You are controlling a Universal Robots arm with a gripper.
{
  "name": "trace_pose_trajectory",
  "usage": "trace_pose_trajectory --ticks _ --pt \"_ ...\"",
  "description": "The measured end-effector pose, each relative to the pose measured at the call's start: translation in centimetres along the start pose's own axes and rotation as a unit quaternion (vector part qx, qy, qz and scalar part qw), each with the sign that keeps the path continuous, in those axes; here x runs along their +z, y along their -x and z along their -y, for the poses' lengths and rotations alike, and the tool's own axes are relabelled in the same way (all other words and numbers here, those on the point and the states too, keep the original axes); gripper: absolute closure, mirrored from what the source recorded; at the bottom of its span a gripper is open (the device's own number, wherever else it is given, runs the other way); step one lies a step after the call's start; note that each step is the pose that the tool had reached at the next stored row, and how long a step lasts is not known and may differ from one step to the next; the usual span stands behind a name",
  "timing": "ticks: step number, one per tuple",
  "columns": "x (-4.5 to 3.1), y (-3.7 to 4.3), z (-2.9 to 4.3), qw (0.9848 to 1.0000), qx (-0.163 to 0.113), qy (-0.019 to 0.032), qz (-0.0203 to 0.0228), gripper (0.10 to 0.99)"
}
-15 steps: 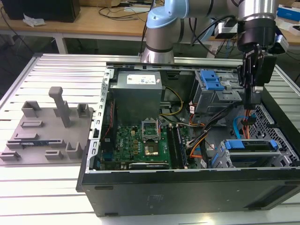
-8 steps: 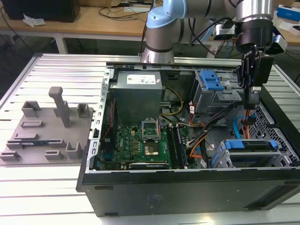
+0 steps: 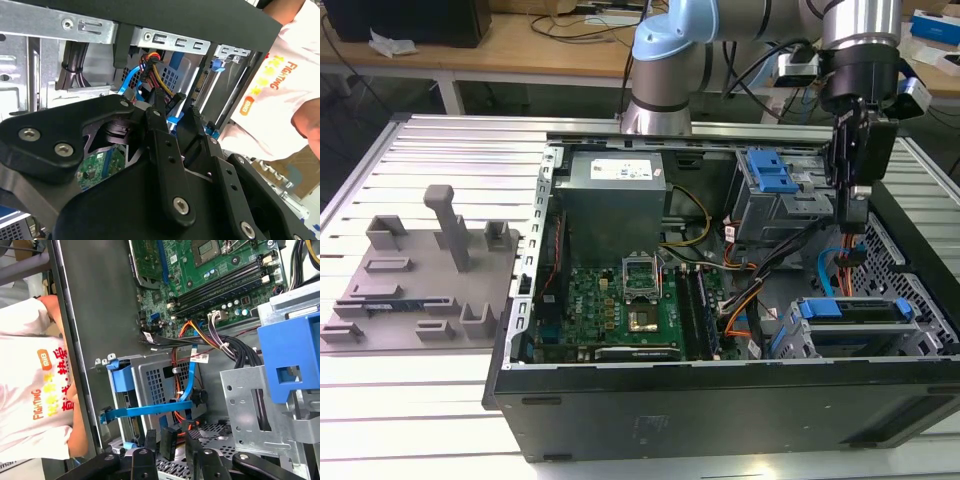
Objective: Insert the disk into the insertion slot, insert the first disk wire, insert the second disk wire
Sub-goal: 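Insert the first disk wire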
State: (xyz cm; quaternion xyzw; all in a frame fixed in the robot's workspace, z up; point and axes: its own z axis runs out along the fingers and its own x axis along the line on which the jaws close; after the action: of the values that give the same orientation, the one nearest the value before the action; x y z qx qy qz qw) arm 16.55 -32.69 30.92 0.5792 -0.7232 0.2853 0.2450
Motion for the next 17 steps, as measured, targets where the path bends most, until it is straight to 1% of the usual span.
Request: trace_pose_trajectory --ticks 6,7,8,9,15,16,17 --pt "0.18 0.18 -0.01 1.0 0.0 -0.0001 -0.0003 0.722" --pt "0.21 0.2 -0.02 1.0 0.0 -0.0001 -0.0004 0.804" --pt "0.23 0.22 -0.02 1.0 0.0 0.0 -0.0003 0.804" --pt "0.24 0.23 -0.02 1.0 0.0 0.0 -0.0003 0.875" --pt "0.3 0.29 -0.01 1.0 0.0 -0.0001 -0.0004 0.875" --pt "0.31 0.3 0.0 1.0 0.0 -0.0001 -0.0007 0.875" --pt "0.31 0.31 0.0 1.0 0.0 -0.0004 -0.0018 0.875"
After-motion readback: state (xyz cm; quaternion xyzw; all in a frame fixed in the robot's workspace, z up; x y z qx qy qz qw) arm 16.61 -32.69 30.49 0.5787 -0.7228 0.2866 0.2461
